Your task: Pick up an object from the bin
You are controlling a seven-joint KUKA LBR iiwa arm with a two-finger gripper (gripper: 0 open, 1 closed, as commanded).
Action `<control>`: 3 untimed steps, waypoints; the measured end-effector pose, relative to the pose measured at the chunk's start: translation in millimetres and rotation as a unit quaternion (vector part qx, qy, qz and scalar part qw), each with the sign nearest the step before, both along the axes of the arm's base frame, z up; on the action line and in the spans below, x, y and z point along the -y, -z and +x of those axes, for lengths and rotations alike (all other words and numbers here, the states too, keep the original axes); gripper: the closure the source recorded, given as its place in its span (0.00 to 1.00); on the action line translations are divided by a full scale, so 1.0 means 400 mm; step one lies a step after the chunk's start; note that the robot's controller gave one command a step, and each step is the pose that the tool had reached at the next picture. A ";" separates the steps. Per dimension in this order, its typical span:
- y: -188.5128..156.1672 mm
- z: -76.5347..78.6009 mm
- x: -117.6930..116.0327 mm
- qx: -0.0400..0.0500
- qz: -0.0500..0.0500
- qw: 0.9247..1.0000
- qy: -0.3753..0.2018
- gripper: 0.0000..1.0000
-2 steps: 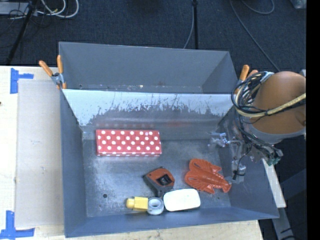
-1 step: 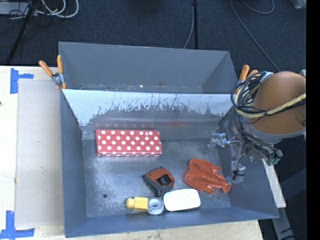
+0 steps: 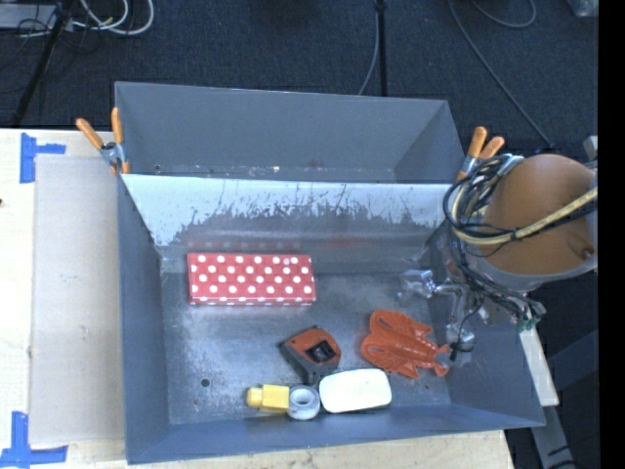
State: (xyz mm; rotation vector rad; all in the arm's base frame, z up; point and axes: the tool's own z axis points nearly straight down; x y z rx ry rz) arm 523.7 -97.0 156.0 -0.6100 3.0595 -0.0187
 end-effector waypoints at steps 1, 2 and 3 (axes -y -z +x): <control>0.091 0.008 -0.005 -0.004 -0.001 0.992 -0.122 0.00; 0.166 0.027 -0.007 -0.001 -0.004 0.981 -0.192 1.00; 0.166 0.027 -0.007 -0.001 -0.004 0.981 -0.192 1.00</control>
Offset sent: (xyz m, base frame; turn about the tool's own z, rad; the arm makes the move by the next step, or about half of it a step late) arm 0.0104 0.0020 -0.0663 -0.3873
